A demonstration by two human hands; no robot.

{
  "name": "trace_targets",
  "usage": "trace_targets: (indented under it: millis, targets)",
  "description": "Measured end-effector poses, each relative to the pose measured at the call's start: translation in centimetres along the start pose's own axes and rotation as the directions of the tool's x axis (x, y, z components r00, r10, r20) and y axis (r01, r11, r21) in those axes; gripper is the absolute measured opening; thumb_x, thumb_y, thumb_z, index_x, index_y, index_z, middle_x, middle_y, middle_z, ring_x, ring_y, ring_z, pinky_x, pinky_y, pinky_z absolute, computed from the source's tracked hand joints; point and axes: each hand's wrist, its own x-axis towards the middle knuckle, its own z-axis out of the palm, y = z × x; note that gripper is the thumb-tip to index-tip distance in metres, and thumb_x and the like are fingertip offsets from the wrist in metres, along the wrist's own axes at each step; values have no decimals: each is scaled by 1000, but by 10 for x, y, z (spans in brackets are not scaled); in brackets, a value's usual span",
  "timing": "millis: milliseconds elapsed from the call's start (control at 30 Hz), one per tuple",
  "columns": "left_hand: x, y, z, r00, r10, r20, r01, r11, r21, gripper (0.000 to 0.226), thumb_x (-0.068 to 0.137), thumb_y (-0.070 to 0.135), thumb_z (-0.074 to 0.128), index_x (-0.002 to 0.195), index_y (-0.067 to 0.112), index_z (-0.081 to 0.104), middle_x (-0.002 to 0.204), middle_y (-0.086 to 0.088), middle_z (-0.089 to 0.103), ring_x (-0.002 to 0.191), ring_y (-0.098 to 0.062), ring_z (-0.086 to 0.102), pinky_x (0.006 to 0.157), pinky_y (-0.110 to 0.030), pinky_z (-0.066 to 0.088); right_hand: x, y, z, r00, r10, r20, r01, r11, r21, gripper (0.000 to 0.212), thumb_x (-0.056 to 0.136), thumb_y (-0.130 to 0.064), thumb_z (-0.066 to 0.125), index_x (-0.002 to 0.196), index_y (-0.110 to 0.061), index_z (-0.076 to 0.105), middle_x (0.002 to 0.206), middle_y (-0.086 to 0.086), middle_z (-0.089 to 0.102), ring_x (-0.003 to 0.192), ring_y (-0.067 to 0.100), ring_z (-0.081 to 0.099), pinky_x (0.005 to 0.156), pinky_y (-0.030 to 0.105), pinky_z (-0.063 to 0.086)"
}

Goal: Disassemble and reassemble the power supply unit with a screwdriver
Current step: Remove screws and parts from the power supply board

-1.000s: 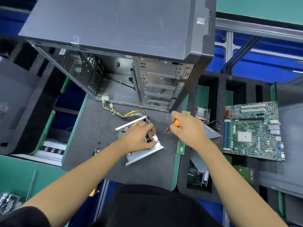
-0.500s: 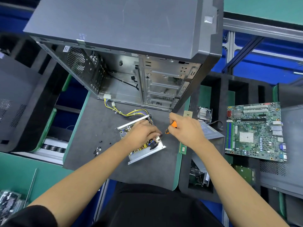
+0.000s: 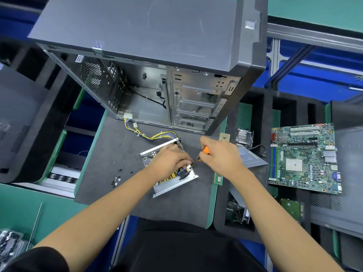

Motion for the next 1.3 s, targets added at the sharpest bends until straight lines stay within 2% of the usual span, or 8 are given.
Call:
trace_targets:
  millis: [400,533,633,867,1000,1100,1200,1300]
  targets:
    - [-4,10,4,994,-49,-94,56,996,66,15,87,50,72,89,35,74,68,16,61,80,-12,44,83,-29,38,-4,-25,-13,985,-124,122,140,981,-134,30,85,-40,53,91,-30,26,60,-6,42,63,30,46,55,35,32]
    - [-5,10,3,994,-22,-105,30,997,73,16,88,49,72,87,33,73,69,15,61,80,-15,50,84,-33,41,-2,-31,-29,952,-259,162,290,933,-213,34,86,-34,56,107,-27,30,95,-3,41,65,29,53,49,32,29]
    - [-4,8,3,995,5,-98,5,995,104,20,86,51,75,82,31,71,72,9,61,81,-17,55,83,-28,35,3,-34,-35,890,-373,260,438,859,-265,28,92,-24,54,117,-27,43,97,-4,28,59,22,40,46,31,17]
    - [-8,13,3,991,-28,-128,35,998,55,38,84,69,54,86,35,70,71,19,51,83,-8,46,77,-22,23,1,-42,-32,896,-343,281,440,764,-472,28,97,-41,48,118,-22,44,93,5,65,75,32,64,48,34,17]
    - [-8,13,2,990,-8,-140,16,998,55,34,84,58,69,86,24,74,82,1,68,85,-23,61,83,-26,33,-2,-50,-37,822,-464,329,569,688,-450,45,89,-25,61,126,-25,35,107,4,39,56,26,40,43,32,20]
    - [-11,10,1,993,47,-111,-37,995,93,38,89,61,59,93,27,75,94,5,72,97,-19,59,93,-33,36,4,-47,-41,727,-532,434,682,633,-365,29,96,-20,57,123,-24,48,114,3,39,77,32,59,52,38,30]
    - [-8,17,1,995,-87,-44,93,983,156,45,83,67,59,88,24,71,85,-1,66,93,-20,57,93,-36,38,4,-49,-39,780,-499,377,625,654,-427,32,102,-35,46,130,-20,49,107,5,61,85,34,67,57,38,31]
    - [-8,22,3,984,-157,-87,165,982,94,35,78,47,75,85,13,71,85,-7,69,101,-26,60,99,-35,37,-6,-51,-33,807,-477,348,590,665,-458,45,98,-38,49,138,-21,36,104,7,64,77,34,66,52,37,33]
